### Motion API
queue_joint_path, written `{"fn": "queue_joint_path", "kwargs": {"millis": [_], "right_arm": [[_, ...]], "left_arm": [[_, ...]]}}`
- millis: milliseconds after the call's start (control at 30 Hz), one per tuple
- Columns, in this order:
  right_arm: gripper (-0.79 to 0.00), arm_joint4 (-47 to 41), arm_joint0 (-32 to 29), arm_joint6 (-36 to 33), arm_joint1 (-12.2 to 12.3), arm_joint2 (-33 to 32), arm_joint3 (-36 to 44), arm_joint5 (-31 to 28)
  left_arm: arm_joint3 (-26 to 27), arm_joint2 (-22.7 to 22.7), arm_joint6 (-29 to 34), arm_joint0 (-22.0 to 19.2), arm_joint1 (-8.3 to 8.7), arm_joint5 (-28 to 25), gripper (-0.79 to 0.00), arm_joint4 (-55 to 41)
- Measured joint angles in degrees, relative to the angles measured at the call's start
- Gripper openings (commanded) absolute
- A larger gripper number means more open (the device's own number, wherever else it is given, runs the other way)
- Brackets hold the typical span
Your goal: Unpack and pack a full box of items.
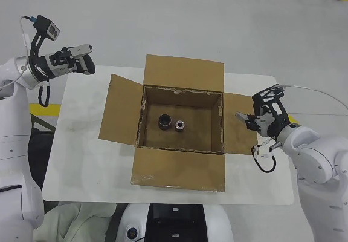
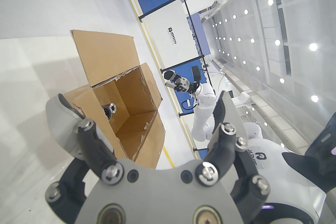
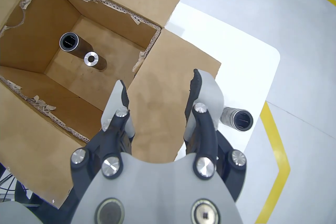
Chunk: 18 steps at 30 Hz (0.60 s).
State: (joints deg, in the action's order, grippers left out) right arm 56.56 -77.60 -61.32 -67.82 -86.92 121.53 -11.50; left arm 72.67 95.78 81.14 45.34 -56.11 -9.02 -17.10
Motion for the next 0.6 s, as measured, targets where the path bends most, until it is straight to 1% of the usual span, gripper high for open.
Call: {"fn": "queue_joint_path", "kwargs": {"millis": [467,500,533,567,600], "right_arm": [[-0.311,0.00,0.03,-0.02,-0.01,0.02,0.00,0.01],[-0.305,0.00,0.03,-0.02,-0.01,0.02,0.00,0.01],[-0.274,0.01,0.02,-0.01,-0.01,0.02,-0.01,0.01],[-0.274,0.30,-0.17,0.31,0.02,-0.27,-0.16,0.19],[-0.249,0.72,-0.52,0.85,0.09,-0.82,-0.33,0.35]], "left_arm": [[0.00,0.00,0.00,0.00,0.00,0.00,0.000,0.00],[0.00,0.00,0.00,0.00,0.00,0.00,0.000,0.00],[0.00,0.00,0.00,0.00,0.00,0.00,0.000,0.00],[0.00,0.00,0.00,0.00,0.00,0.00,0.000,0.00],[0.00,0.00,0.00,0.00,0.00,0.00,0.000,0.00]]}}
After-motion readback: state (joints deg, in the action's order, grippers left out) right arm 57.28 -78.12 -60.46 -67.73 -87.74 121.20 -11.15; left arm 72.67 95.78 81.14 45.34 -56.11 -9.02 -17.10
